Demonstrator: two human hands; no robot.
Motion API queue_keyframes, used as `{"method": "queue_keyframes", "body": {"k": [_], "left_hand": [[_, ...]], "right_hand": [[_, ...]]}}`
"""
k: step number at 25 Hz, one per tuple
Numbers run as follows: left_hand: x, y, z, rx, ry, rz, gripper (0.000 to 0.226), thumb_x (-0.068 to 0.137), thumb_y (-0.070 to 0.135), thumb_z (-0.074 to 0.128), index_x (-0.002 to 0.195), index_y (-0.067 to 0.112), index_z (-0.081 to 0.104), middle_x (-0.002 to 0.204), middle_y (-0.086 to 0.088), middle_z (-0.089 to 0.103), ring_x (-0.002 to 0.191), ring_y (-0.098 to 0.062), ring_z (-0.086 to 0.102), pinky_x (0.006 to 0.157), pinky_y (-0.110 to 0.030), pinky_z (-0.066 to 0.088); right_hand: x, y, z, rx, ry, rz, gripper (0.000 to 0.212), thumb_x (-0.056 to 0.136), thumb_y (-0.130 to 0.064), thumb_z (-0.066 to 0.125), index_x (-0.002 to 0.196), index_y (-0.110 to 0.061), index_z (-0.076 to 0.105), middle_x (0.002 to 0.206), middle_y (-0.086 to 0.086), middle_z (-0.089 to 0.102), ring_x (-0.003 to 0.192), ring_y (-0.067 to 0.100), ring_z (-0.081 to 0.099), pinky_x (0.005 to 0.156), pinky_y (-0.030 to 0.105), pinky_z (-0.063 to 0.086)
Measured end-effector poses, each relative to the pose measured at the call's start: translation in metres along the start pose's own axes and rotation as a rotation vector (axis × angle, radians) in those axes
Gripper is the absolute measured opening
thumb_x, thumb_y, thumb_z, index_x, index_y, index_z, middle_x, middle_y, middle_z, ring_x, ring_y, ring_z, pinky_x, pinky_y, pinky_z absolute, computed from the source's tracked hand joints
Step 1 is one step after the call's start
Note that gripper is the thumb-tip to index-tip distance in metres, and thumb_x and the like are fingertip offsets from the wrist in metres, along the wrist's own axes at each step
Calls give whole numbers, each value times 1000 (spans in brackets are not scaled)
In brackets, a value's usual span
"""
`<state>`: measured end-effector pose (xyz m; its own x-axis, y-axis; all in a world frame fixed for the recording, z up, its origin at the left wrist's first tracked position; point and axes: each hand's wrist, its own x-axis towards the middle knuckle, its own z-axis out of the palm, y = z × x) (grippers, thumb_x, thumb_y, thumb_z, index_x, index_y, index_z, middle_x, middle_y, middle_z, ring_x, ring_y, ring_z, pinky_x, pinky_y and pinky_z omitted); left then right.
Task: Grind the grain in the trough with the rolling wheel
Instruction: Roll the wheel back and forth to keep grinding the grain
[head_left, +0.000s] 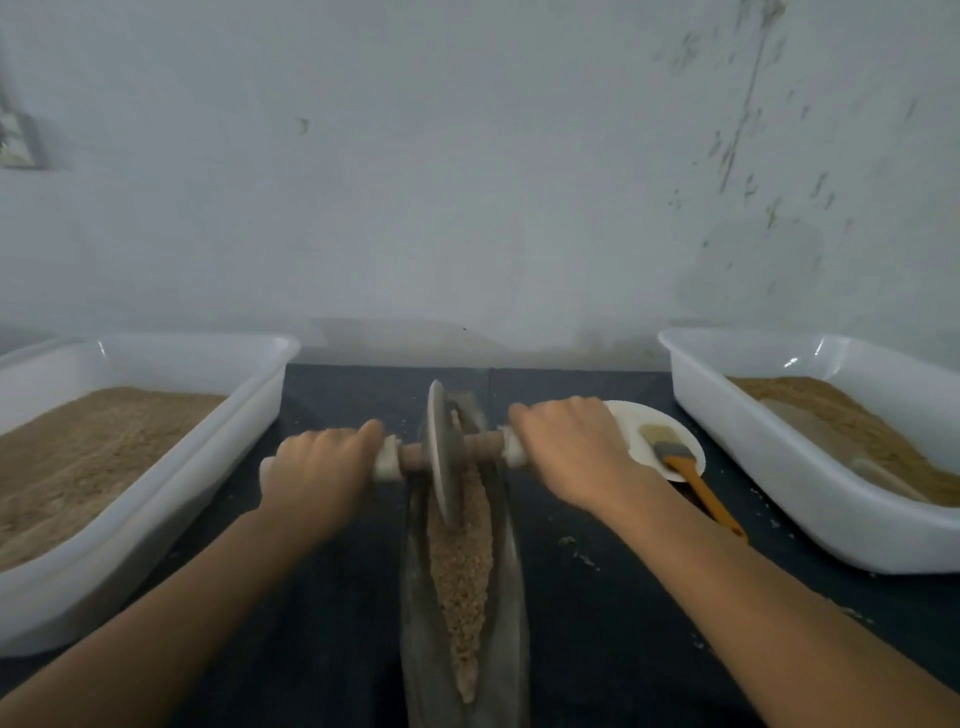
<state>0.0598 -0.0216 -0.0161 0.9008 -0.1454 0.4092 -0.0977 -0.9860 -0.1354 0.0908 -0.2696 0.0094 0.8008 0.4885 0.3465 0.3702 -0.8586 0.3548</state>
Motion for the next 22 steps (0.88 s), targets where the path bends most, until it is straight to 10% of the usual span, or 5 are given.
{"method": "queue_keyframes", "body": {"k": [6,9,15,22], "left_hand": [[-88,2,-38,-15,220,288,51,39,22,82,69,28,41,54,9,42,42,-22,50,48,-24,17],[-61,7,-35,72,82,240,59,31,31,88,69,30,42,53,12,45,39,-12,48,46,-19,5],[21,9,-10,103,79,34,29,83,35,62,90,30,34,91,9,62,80,-14,62,59,-27,33],[-72,3,-34,-30,257,346,45,45,23,82,77,28,51,58,8,44,46,-21,52,46,-28,35]], "right_hand": [[-100,-5,-24,153,-9,-94,56,51,-35,77,73,-34,26,54,-12,36,44,12,41,39,28,29],[-69,-5,-13,141,-86,-27,36,71,-35,71,82,-33,37,73,-6,58,64,20,57,52,33,38],[18,7,22,77,2,95,22,81,-27,64,97,-22,49,92,5,67,80,32,62,58,35,30],[-97,-3,-15,227,-50,-77,41,60,-45,71,81,-31,38,69,-6,56,55,13,53,46,32,38]]}}
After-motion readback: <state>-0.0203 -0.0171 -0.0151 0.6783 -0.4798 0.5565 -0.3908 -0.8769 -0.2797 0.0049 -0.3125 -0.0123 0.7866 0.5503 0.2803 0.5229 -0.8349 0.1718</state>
